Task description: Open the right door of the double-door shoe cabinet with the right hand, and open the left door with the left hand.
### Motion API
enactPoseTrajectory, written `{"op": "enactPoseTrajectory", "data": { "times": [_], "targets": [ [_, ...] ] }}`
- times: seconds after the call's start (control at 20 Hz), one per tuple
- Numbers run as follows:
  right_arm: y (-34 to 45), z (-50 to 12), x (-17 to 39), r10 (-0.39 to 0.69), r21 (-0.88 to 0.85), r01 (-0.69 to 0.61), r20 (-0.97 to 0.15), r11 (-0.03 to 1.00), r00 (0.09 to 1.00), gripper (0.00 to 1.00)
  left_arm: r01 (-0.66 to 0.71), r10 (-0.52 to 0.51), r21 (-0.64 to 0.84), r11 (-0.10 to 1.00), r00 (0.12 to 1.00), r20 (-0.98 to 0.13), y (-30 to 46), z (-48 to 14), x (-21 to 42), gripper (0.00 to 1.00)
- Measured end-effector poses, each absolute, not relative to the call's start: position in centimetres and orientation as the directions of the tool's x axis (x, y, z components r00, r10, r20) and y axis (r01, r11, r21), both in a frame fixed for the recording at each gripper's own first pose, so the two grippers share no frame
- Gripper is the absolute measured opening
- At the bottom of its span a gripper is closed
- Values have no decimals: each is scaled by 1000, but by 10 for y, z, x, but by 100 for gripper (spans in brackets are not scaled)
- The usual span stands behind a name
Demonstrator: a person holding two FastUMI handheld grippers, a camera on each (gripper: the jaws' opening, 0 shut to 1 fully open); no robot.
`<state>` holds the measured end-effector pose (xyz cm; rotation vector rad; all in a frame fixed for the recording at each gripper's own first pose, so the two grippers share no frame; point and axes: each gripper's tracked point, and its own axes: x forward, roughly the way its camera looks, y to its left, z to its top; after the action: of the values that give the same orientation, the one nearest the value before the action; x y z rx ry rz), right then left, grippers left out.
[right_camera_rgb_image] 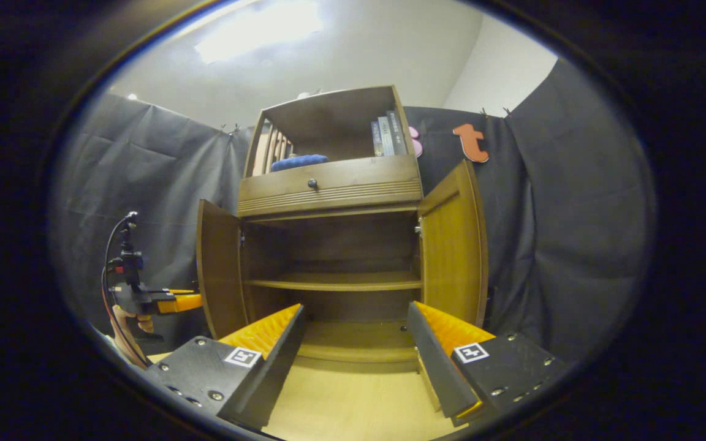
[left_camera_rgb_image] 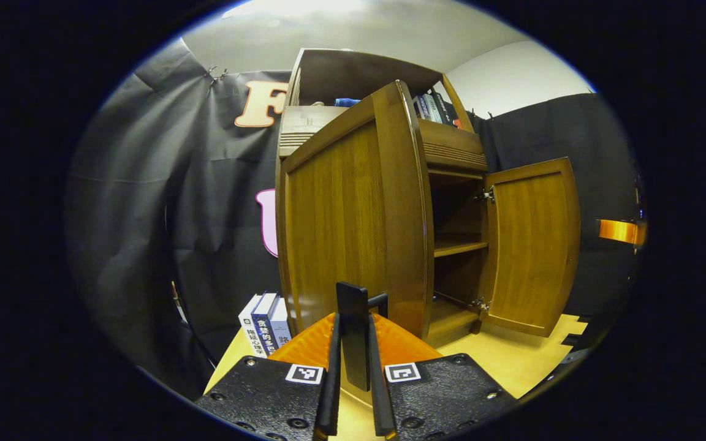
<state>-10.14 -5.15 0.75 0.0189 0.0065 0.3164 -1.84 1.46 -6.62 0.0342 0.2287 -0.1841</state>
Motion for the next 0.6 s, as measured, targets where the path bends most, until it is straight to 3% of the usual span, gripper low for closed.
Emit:
{"op": "enactPoseTrajectory", "data": {
  "times": [0.15, 0.25, 0.3, 0.35, 0.6],
  "targets": [
    [-34, 7, -105, 344, 21, -344, 5, 939, 939, 94, 137, -123, 50, 989, 968, -217, 37, -64, -24, 17],
    [-27, 5, -103, 355, 22, -355, 1, 935, 935, 100, 126, -110, 58, 990, 968, -224, 48, -64, -28, 14],
    [-22, 5, -102, 364, 29, -364, 3, 931, 931, 94, 124, -109, 52, 991, 968, -224, 53, -63, -29, 13],
    [-16, 4, -100, 373, 37, -372, 2, 927, 928, 98, 120, -106, 49, 992, 968, -225, 58, -62, -29, 12],
    [-2, 7, -97, 376, 42, -376, 24, 926, 927, 99, 76, -63, 50, 996, 973, -221, 92, -63, -31, 8]
  ]
}}
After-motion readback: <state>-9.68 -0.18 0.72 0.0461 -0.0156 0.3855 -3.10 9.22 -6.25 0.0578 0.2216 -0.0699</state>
